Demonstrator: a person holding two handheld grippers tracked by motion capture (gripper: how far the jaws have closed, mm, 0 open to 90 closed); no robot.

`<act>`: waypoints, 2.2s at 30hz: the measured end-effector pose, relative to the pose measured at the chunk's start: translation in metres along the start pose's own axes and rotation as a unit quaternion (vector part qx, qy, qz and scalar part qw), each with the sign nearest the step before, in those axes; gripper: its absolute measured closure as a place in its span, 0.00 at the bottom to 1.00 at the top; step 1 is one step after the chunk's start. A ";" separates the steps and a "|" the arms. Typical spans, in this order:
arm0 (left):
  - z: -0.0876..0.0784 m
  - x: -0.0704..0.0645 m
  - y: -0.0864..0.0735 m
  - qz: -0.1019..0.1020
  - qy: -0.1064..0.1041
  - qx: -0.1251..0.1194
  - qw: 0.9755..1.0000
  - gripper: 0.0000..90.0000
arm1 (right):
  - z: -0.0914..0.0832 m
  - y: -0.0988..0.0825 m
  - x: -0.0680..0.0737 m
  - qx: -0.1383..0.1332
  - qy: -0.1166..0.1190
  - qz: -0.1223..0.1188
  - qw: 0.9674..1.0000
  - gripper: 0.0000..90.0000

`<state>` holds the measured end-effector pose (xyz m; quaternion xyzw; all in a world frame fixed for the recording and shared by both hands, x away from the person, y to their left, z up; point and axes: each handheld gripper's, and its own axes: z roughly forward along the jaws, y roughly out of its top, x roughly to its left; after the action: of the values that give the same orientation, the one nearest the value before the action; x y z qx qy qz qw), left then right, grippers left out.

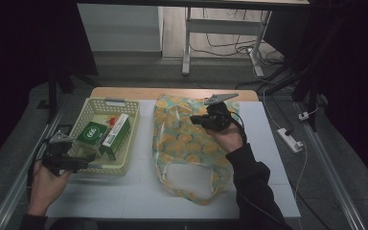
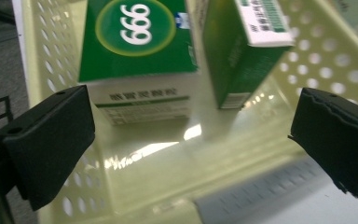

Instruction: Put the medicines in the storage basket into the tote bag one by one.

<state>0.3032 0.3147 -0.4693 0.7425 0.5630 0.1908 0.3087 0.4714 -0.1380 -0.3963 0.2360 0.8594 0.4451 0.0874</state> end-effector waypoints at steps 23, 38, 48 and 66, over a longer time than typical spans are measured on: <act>0.042 0.029 0.037 -0.016 0.015 0.064 0.998 0.00 | -0.001 0.000 0.000 0.000 0.004 0.000 1.000 1.00; 0.057 0.028 0.048 0.001 0.019 0.123 0.992 0.00 | -0.003 0.001 0.000 -0.002 0.003 -0.001 1.000 1.00; 0.062 0.030 0.050 0.001 0.006 0.156 0.988 0.14 | -0.003 0.001 0.000 -0.003 0.004 -0.001 1.000 1.00; 0.053 0.034 0.051 -0.028 0.000 0.124 0.992 0.19 | -0.003 0.000 -0.001 -0.004 0.002 0.001 1.000 1.00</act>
<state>0.3826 0.3252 -0.4760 0.7589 0.6032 0.1103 0.2192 0.4713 -0.1404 -0.3947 0.2354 0.8575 0.4492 0.0862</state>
